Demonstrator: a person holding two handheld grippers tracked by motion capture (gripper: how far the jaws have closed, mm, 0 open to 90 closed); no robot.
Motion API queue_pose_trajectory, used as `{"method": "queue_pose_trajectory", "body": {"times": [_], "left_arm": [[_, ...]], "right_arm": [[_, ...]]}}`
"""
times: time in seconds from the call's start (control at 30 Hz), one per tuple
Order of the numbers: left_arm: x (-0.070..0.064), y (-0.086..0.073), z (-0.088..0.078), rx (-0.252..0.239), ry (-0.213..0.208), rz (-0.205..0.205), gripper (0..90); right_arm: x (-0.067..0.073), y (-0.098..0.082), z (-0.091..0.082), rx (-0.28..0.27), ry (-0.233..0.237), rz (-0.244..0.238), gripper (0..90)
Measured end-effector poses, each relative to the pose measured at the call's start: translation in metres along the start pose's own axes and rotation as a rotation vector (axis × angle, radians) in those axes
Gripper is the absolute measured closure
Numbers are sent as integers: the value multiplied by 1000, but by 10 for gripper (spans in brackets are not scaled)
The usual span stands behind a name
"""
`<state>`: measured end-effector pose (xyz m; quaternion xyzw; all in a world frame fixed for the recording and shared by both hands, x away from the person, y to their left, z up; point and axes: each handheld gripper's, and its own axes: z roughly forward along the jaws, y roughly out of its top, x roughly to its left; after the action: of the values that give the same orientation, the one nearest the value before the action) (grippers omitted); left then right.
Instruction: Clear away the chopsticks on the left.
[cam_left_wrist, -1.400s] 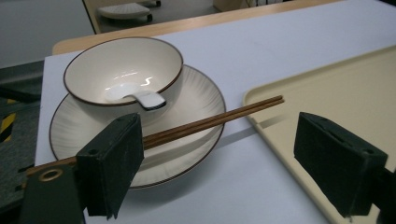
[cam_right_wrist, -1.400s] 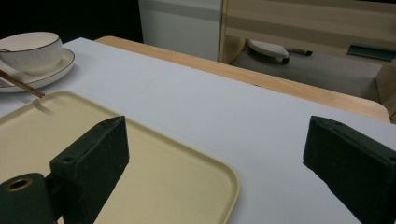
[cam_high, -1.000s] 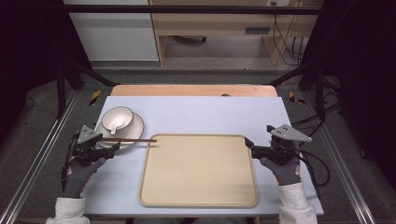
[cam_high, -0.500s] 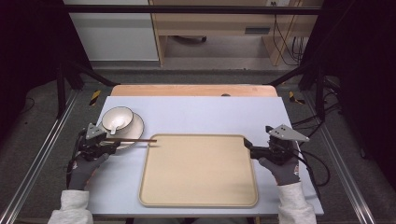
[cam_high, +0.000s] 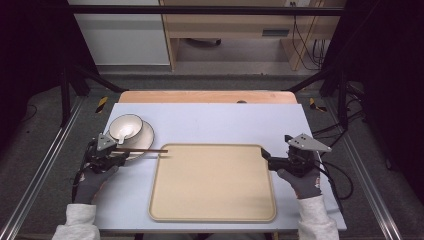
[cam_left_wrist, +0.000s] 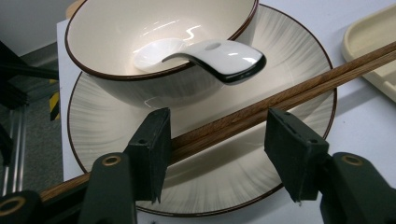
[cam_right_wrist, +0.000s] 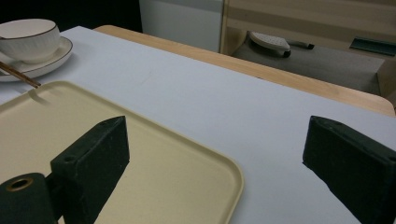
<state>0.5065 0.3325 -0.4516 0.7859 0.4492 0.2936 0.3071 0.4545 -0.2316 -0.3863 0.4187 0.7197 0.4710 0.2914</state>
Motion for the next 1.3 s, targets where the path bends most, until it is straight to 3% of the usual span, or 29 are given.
{"method": "queue_pose_trajectory", "body": {"times": [0.77, 1.1, 1.2, 1.3], "left_arm": [[-13, 2, -5, 51, 34, 45, 521], [-17, 4, -8, 59, 26, 65, 656], [-16, 5, -7, 55, 21, 56, 655], [-15, 4, -3, 56, -1, 48, 594]], "right_arm": [[-1, 1, -3, -8, -8, 5, 72], [-1, 1, -3, -7, -6, 5, 71], [-1, 1, -3, -6, -7, 6, 71], [-1, 1, -3, -5, -6, 7, 72]]}}
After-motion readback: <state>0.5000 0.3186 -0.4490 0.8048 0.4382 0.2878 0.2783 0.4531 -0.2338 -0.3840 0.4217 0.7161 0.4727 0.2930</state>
